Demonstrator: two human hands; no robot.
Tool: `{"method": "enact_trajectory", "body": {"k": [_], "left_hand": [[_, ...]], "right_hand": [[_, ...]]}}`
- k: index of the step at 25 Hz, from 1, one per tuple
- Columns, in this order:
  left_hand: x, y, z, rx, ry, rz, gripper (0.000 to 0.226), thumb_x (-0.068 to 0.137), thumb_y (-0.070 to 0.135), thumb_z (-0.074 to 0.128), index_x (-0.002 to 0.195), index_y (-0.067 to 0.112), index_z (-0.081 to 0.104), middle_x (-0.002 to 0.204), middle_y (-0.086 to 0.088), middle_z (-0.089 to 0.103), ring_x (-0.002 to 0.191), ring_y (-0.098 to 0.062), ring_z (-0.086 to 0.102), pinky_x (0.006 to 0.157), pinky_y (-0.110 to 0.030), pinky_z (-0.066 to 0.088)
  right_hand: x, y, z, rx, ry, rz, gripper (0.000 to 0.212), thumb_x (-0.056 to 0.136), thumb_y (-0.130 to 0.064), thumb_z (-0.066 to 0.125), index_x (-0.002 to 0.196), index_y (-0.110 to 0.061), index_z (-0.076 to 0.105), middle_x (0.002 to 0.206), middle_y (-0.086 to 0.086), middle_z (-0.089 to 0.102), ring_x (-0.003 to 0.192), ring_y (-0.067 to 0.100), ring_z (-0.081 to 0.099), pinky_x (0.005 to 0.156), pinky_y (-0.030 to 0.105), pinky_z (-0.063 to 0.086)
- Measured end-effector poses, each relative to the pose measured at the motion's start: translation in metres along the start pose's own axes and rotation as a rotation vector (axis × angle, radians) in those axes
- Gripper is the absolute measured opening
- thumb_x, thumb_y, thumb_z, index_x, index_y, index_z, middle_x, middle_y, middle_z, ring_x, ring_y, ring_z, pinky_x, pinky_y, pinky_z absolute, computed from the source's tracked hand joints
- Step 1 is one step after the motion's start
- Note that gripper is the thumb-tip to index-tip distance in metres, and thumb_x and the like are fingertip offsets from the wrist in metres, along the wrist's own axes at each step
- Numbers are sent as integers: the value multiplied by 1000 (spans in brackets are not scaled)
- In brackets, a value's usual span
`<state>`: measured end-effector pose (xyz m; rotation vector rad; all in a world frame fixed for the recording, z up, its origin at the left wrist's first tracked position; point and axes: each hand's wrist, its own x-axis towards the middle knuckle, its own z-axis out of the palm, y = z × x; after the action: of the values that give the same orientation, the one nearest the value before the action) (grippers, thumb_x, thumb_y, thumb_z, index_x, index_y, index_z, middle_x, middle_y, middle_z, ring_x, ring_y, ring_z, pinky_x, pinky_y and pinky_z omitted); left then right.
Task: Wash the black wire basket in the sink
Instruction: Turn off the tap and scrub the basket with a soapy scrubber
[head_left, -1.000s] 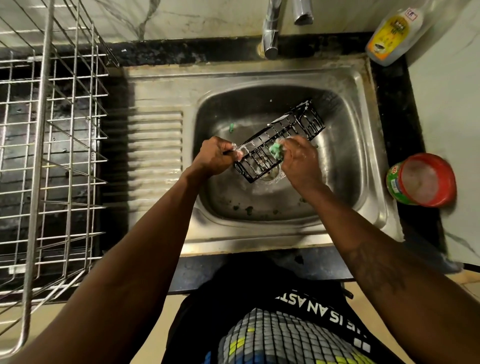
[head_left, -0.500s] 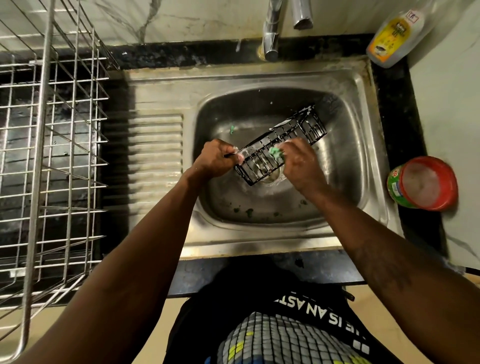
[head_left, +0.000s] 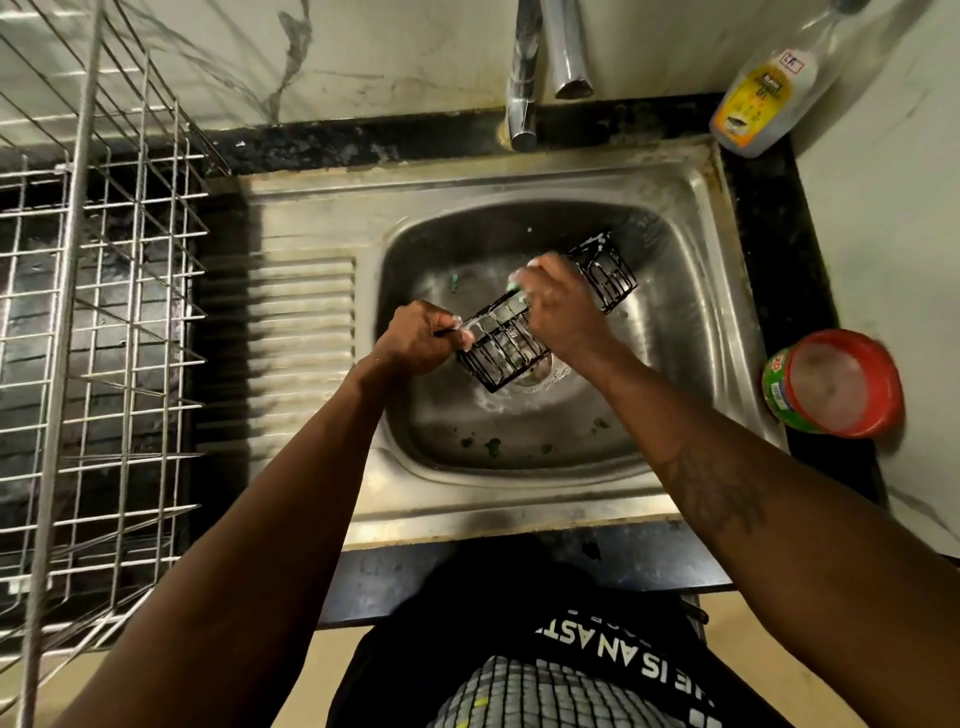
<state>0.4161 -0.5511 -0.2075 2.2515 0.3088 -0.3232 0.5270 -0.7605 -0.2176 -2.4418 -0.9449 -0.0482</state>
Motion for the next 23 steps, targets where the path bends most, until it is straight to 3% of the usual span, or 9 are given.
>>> {"method": "enact_trajectory", "body": {"k": [3,6,9,12,14,18,19,21,23], "left_hand": [[2,-2,3,13,-16,-8,14,88,29,77,85,17,81,81,3,77,80,-8,71,81,-24,52],[6,-9,3,10,-34,9,24,88,33,77,77,12,76,66,2,70,61,-4,59,69,-27,48],[5,-10,6,-6,-26,10,29,88,34,76,72,9,73,62,-3,66,56,-1,49,66,-28,44],[5,-11,7,-8,-16,4,28,88,33,76,73,10,73,64,-4,68,59,-5,53,67,-25,44],[5,-10,6,-3,-17,7,25,88,32,76,72,14,74,65,0,69,61,-3,55,68,-23,44],[6,-6,5,30,-13,0,17,89,30,76,74,22,76,65,14,68,62,11,55,69,-12,40],[6,-6,5,33,-7,-15,16,88,31,77,77,19,77,67,14,69,63,10,56,70,-11,40],[7,-6,5,16,-3,-39,14,87,31,78,81,18,79,70,11,71,68,5,59,74,-14,43],[9,-6,5,10,-16,-40,13,87,30,78,80,20,79,70,14,70,70,6,59,77,-15,44]], "right_hand": [[26,30,-23,-34,143,342,30,79,7,56,102,-6,71,103,19,62,92,32,59,73,27,39],[38,68,-44,-158,88,442,35,78,8,61,109,-6,69,113,21,62,100,37,59,84,39,48],[12,64,-39,-149,37,343,30,82,7,56,109,-4,64,109,19,60,98,33,56,83,39,49],[-37,49,-19,-209,-61,72,34,78,12,58,107,-6,63,109,12,58,99,25,53,82,25,44],[-46,59,-23,-256,-109,-11,33,81,8,60,111,-7,64,116,10,59,106,26,52,87,26,40],[-26,66,-50,-91,114,597,40,79,8,61,119,1,59,119,26,60,110,37,55,82,32,39],[-24,61,-52,-100,124,633,42,79,8,62,121,2,59,120,27,60,111,38,55,84,33,41],[-30,41,-45,-105,90,484,41,80,10,60,120,1,59,119,26,59,109,35,55,89,31,46],[-46,23,-27,-168,11,170,39,74,11,58,110,-2,62,109,18,60,101,30,56,83,32,53]]}}
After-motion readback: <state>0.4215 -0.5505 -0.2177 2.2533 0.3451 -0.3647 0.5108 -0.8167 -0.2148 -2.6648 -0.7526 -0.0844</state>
